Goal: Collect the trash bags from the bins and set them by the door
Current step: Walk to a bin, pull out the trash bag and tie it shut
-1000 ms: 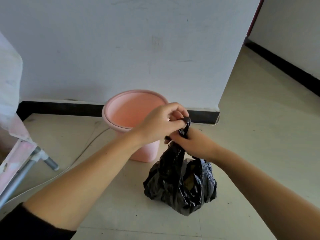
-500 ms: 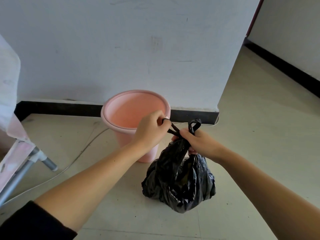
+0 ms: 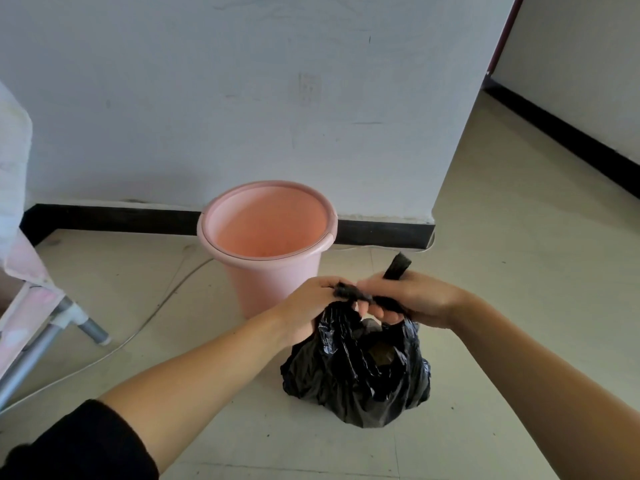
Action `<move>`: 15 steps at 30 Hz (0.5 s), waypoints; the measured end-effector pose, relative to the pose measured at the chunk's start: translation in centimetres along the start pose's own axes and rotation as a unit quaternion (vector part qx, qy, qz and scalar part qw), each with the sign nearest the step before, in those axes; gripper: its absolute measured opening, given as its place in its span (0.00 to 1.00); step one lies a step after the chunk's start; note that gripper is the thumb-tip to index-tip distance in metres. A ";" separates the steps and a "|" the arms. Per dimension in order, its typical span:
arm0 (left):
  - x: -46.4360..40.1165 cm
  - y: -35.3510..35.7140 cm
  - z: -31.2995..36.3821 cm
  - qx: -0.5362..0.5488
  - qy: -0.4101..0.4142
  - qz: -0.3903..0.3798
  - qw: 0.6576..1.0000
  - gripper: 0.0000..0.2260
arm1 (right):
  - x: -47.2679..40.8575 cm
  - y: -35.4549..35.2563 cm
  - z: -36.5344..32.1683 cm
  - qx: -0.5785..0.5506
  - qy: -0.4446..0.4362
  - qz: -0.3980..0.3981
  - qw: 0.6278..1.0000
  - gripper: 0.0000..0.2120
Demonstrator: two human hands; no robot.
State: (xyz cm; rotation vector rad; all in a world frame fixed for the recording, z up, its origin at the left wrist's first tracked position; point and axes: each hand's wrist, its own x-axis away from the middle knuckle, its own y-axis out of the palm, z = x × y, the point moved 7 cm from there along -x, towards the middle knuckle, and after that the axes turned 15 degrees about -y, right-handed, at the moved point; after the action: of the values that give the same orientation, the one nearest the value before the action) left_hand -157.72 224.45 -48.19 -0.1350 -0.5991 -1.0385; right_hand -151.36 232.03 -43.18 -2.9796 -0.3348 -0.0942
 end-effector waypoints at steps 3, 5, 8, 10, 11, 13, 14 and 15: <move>-0.1 -0.1 -0.9 -0.014 -0.061 -0.001 0.998 0.09 | 0.2 -0.7 0.8 0.300 0.052 -0.085 0.949 0.13; -0.1 0.1 -1.6 -0.011 -0.106 -0.021 0.994 0.08 | -0.4 -2.2 1.5 0.480 0.066 -0.053 0.873 0.09; -0.2 -0.5 -2.1 0.044 -0.158 -0.006 0.986 0.11 | -1.0 -2.0 1.6 0.639 0.060 0.002 0.767 0.10; -0.4 -0.6 -2.1 0.033 -0.154 -0.004 0.987 0.12 | -1.2 -1.2 1.6 0.672 0.028 0.009 0.740 0.12; -0.5 -0.5 -2.3 0.011 -0.148 -0.009 0.989 0.12 | -1.3 -1.0 1.7 0.678 0.011 0.011 0.735 0.15; -0.5 -0.3 -2.5 -0.023 -0.131 -0.017 0.991 0.10 | -1.3 -0.7 2.2 0.682 -0.016 0.011 0.731 0.20; -0.4 -0.3 -2.5 -0.025 -0.122 -0.015 0.992 0.10 | -1.3 -0.6 2.5 0.681 -0.021 0.011 0.732 0.21; -0.6 -0.4 -2.5 -0.019 -0.113 -0.012 0.993 0.11 | -1.4 -0.6 2.7 0.678 -0.025 0.014 0.734 0.21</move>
State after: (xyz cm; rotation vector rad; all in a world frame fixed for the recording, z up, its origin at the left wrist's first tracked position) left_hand -157.24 223.76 -50.60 -0.2820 -0.7870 -1.0654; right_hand -152.72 232.69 -45.84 -1.5054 -0.2016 0.1724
